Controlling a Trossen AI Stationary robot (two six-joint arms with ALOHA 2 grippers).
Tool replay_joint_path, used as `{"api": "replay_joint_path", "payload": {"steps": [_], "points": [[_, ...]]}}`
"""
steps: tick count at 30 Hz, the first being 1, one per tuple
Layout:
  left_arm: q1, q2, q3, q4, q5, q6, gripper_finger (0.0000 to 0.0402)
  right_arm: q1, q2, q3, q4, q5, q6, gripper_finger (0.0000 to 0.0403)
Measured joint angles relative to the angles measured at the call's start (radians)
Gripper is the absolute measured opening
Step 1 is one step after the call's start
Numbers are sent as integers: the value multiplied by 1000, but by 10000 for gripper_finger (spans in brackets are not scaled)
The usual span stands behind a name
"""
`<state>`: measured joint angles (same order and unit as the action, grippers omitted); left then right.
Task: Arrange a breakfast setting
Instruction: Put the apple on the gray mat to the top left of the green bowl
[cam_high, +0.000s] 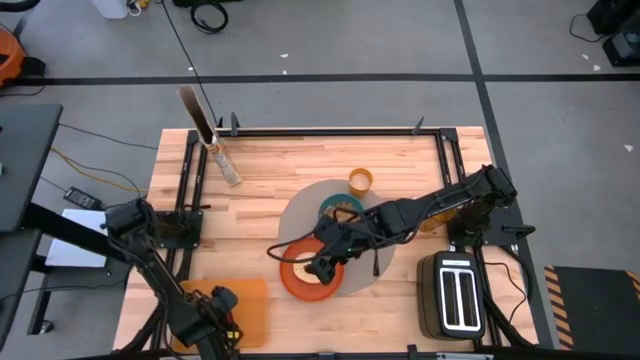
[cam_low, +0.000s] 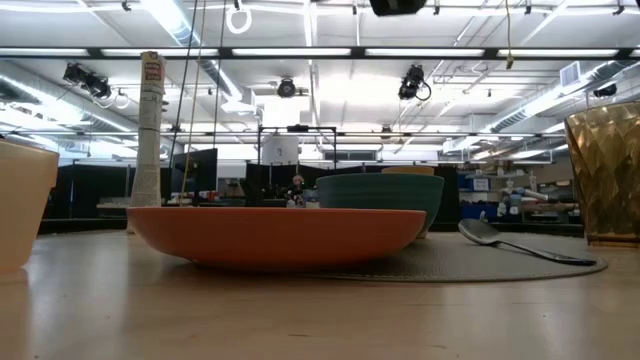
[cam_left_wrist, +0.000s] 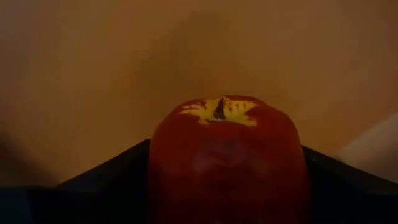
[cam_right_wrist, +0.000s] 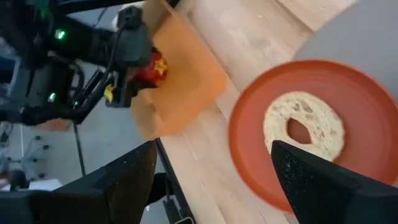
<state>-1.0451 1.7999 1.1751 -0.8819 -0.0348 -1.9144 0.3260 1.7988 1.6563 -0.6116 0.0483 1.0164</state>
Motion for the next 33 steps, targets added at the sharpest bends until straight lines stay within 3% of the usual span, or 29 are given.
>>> {"api": "replay_joint_path", "payload": {"steps": [6,10,14,20,23,25,30,33], "points": [[18,-92,0,-83,-32,-25,327,34,0,85,5,108,-185,307],[23,-209,0,-123,-162,-71,327,87,0,142,25,241,-437,299],[23,-351,0,-145,-436,-135,327,138,0,147,77,379,-587,295],[39,-534,1,-84,-988,-102,327,198,11,136,196,610,-745,294],[80,-586,1,-9,-1183,50,327,200,18,135,259,631,-777,292],[122,-609,1,60,-1248,216,327,183,18,135,297,631,-688,289],[250,-630,1,364,-1260,744,327,117,17,135,303,618,-431,276],[329,-631,1,654,-1187,1112,327,91,17,135,305,555,-380,261]]}}
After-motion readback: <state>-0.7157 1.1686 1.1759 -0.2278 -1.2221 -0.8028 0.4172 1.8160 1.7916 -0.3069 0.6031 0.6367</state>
